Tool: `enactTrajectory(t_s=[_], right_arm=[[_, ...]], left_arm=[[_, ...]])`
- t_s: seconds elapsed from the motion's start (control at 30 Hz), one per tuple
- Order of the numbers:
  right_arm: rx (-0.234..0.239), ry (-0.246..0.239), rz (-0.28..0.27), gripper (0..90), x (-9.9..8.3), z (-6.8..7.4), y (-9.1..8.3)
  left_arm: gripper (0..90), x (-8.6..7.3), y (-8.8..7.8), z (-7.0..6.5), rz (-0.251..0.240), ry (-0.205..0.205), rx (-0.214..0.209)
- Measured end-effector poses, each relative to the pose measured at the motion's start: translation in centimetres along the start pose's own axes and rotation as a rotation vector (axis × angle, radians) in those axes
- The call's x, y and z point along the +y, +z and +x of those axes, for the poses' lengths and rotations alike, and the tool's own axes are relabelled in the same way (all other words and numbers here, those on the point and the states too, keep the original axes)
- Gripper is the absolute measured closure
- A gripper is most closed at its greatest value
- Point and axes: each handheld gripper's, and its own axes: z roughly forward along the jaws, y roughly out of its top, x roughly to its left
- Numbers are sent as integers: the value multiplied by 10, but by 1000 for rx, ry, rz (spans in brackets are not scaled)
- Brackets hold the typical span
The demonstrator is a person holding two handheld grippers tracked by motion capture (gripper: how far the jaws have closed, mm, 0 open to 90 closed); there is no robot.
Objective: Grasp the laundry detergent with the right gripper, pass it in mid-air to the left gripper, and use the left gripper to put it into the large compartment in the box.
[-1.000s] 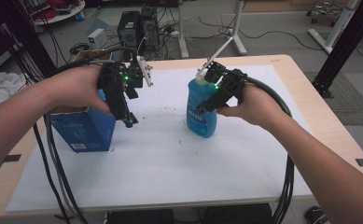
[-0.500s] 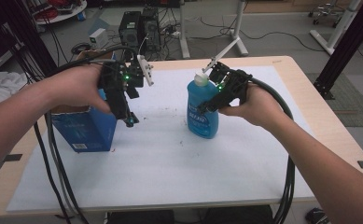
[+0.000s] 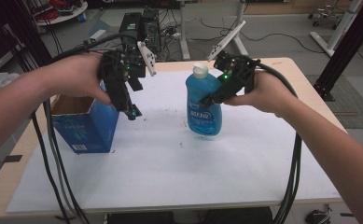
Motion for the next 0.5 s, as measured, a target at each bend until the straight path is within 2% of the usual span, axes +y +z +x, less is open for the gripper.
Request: enactTrajectory(t_s=[0.03, 0.07, 0.1, 0.2, 0.27, 0.33, 0.37, 0.4, 0.43, 0.47, 0.5], right_arm=[[0, 0, 0, 450, 0, 0, 0], [15, -18, -8, 450, 6, 0, -6], [15, -18, -8, 450, 6, 0, -6], [38, -45, -18, 450, 14, 0, -15], [66, -78, -27, 450, 22, 1, -22], [82, -93, -30, 450, 27, 2, -25], [82, -93, -30, 450, 27, 2, -25], [99, -116, -36, 450, 32, 2, -27], [99, -116, -36, 450, 32, 2, -27], [121, -129, -45, 450, 36, 3, -29], [132, -136, -50, 450, 38, 3, -30]], left_arm=[[196, 0, 0, 0, 0, 0, 0], [196, 3, -8, 2, -7, 8, 5], [196, 3, -8, 2, -7, 8, 5], [196, 7, -22, 4, -27, 13, 8], [196, 12, -38, 8, -55, 21, 11], [196, 13, -42, 9, -61, 22, 14], [196, 15, -47, 11, -71, 22, 12], [196, 18, -56, 13, -99, 23, 5], [196, 18, -56, 13, -99, 23, 5], [196, 21, -65, 16, -119, 26, 1], [196, 21, -65, 16, -119, 26, 1]])
